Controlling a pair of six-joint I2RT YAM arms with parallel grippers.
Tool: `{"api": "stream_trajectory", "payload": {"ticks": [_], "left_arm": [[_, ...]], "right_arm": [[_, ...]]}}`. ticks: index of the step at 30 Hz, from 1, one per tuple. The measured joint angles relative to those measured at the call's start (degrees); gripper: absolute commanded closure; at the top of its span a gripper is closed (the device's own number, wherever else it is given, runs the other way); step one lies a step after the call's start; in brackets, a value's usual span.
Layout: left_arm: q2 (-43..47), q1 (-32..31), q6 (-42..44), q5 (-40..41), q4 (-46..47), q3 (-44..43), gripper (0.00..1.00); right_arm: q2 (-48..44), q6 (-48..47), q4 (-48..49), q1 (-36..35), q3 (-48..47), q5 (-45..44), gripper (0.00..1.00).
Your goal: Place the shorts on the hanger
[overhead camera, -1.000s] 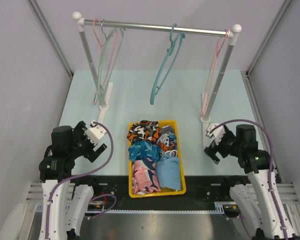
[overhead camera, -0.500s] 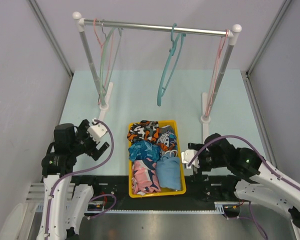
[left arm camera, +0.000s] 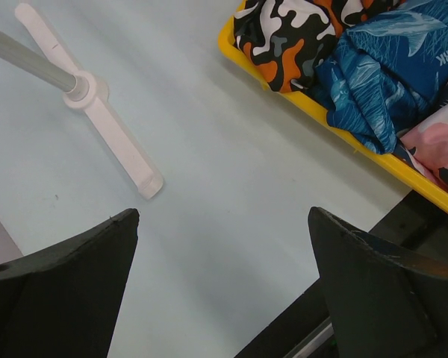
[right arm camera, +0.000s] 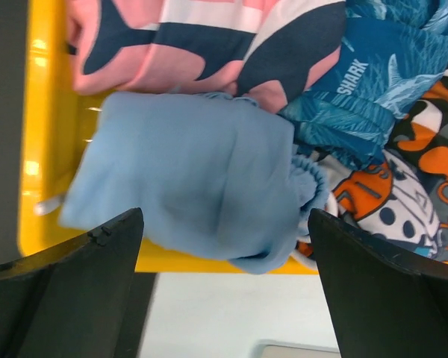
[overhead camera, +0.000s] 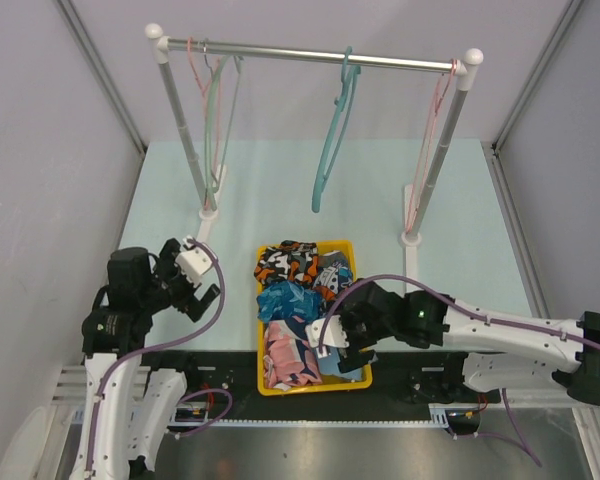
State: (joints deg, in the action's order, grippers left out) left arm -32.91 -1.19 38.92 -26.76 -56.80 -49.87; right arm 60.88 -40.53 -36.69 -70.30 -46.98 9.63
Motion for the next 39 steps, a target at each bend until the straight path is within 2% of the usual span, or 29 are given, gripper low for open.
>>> {"api": "stream_trajectory", "payload": {"ticks": [2,5,6,7,8,9,17,28,32,39], "left_arm": [[0.48,-0.04,-0.11,-0.11,-0.55,-0.57,0.00],[1.05,-0.09,-0.33,-0.46,-1.07,-1.38,0.00],[1.27,-0.09,-0.50,-0.48,-1.20,-1.70,0.01],[1.33,-0.09,-0.52,-0.48,-1.20,-1.75,0.01],[1.40,-0.09,-0.55,-0.52,-1.22,-1.86,0.01],[1.44,-0.13,-0.59,-0.57,-1.25,-1.99,0.01],[1.22,-0.17,-1.25,-1.57,-1.68,-3.76,0.01],[-2.97,-0.31,-1.64,-9.25,-3.48,-10.56,0.00],[-5.55,-0.57,-1.99,-12.61,-3.85,-14.01,0.00],[-6.08,-1.29,-2.05,-18.03,-3.89,-17.70,0.00]], "right_arm": [[1.46,-1.07,1.40,-0.28,0.04,-1.38,0.10],[2.40,-2.14,2.62,-0.70,0.26,-2.38,0.28],[2.40,-2.40,2.78,-0.74,0.39,-2.71,0.48],[2.40,-2.84,2.86,-0.76,0.50,-2.80,0.60],[2.40,-3.37,3.02,-0.79,0.70,-2.97,0.76],[2.40,-3.61,3.17,-0.81,0.92,-3.13,1.00],[2.40,-3.87,1.60,-0.81,-0.44,-4.50,1.00],[-2.93,-1.99,-5.29,-0.81,-19.45,-5.92,1.00],[-2.80,-2.38,-5.05,-0.76,-26.73,-7.08,1.00],[-0.90,-3.08,-2.64,-0.46,-33.59,-9.07,1.00]]}}
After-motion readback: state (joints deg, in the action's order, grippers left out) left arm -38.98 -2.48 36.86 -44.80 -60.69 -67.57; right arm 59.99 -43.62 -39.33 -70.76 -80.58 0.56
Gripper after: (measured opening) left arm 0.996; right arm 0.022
